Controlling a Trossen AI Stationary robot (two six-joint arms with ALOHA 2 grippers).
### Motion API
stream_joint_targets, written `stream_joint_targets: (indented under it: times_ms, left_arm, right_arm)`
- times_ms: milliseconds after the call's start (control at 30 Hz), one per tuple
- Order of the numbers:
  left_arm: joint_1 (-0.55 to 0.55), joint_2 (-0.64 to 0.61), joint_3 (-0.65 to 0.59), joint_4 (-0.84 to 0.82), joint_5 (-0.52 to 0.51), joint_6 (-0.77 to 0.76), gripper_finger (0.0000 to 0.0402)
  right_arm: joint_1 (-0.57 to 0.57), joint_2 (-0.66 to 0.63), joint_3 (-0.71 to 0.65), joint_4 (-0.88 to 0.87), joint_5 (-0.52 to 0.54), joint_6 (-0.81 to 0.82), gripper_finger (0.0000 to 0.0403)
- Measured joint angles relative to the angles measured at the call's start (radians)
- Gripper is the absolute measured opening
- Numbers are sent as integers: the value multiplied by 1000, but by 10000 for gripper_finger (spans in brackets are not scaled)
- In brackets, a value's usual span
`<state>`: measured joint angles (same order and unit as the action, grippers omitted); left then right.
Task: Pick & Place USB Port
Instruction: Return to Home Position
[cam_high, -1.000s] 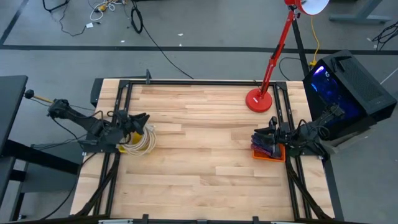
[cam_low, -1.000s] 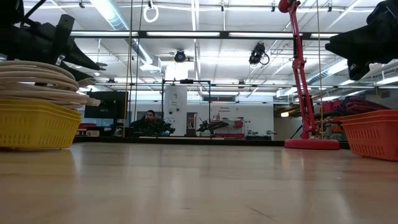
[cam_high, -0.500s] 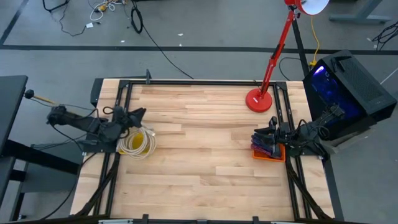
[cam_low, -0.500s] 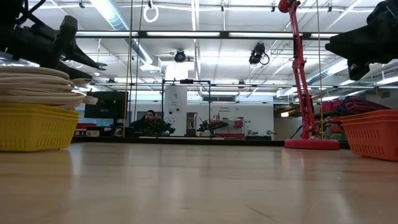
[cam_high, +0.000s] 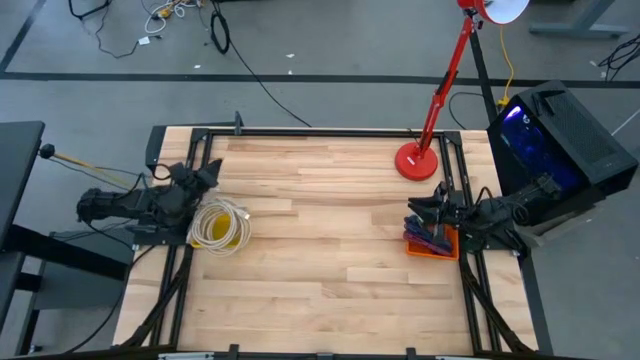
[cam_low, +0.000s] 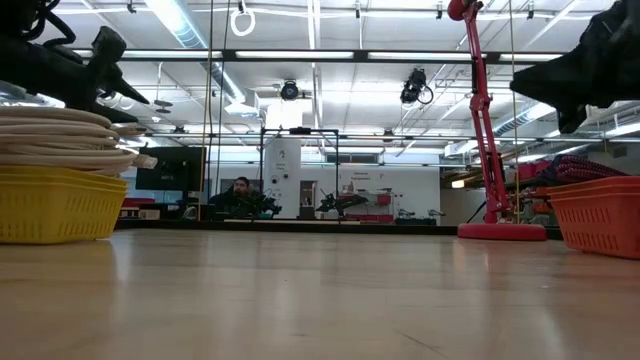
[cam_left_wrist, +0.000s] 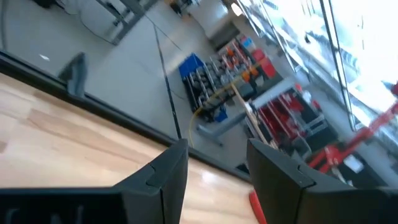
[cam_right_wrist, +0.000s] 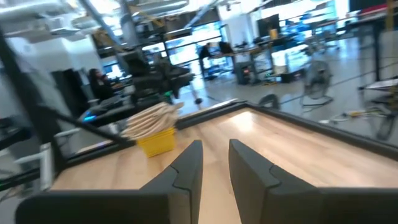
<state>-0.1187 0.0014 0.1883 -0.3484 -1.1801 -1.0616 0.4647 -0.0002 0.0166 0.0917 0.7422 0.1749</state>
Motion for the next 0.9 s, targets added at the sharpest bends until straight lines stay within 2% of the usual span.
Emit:
stream_joint_targets:
  times_ms: [333,667,900]
  left_arm:
    - [82,0,1,1,6,0,170]
    - [204,0,1,0,6,0,170]
    - [225,2,1,1,7,0,170]
  right_arm:
    - [-150,0,0,0,1,0,80]
    - [-347,0,0,0,2,0,80]
    - [-386,0,0,0,1,0,80]
